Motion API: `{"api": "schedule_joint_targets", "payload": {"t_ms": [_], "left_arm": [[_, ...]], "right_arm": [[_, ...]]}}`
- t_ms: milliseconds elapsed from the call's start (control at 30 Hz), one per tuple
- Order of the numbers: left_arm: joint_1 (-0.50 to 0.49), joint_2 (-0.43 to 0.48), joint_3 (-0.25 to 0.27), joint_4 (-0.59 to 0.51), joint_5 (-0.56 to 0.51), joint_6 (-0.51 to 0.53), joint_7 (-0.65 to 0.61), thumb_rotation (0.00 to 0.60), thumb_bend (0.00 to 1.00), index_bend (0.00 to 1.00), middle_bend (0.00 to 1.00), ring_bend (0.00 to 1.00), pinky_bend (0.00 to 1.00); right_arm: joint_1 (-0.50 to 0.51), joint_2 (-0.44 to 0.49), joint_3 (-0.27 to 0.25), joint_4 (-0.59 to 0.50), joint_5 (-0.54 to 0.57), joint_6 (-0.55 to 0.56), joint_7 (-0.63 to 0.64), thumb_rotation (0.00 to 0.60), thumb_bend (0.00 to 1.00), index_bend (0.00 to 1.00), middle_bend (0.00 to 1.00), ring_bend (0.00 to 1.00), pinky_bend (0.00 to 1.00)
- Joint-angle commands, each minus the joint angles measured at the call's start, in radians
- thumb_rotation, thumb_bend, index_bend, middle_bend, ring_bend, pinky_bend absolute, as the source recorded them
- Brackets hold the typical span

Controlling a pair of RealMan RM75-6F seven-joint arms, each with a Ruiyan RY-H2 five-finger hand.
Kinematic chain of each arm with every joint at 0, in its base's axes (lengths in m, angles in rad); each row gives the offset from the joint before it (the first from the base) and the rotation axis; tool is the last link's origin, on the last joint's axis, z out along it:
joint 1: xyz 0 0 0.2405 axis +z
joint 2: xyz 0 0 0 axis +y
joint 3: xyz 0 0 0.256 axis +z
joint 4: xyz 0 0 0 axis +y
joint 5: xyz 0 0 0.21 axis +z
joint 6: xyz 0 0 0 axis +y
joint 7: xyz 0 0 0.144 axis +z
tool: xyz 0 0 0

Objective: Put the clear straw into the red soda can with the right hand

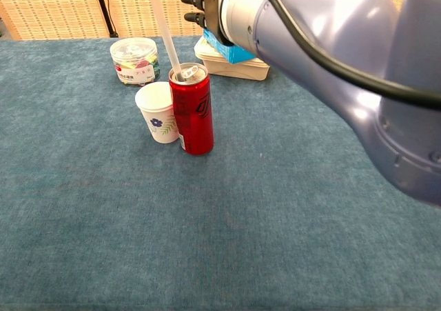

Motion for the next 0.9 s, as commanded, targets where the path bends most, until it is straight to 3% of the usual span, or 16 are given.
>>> {"api": "schedule_joint_targets", "payload": {"t_ms": [33,900], "left_arm": [[0.000,0.000,0.000,0.000,0.001,0.000,0.002,0.600,0.00,0.00,0.00,0.00,0.00],[-0.001,0.001,0.002,-0.002,0.002,-0.002,0.003,0.600,0.00,0.00,0.00,0.00,0.00]], "right_arm": [[-0.011,0.006,-0.012,0.007,-0.013,-0.017,0.015,0.600,0.69,0.60,0.00,0.00,0.00],[-0.078,0.034,-0.093,0.076,-0.077,-0.124,0.093,0.600,0.69,0.59,0.00,0.00,0.00]]}}
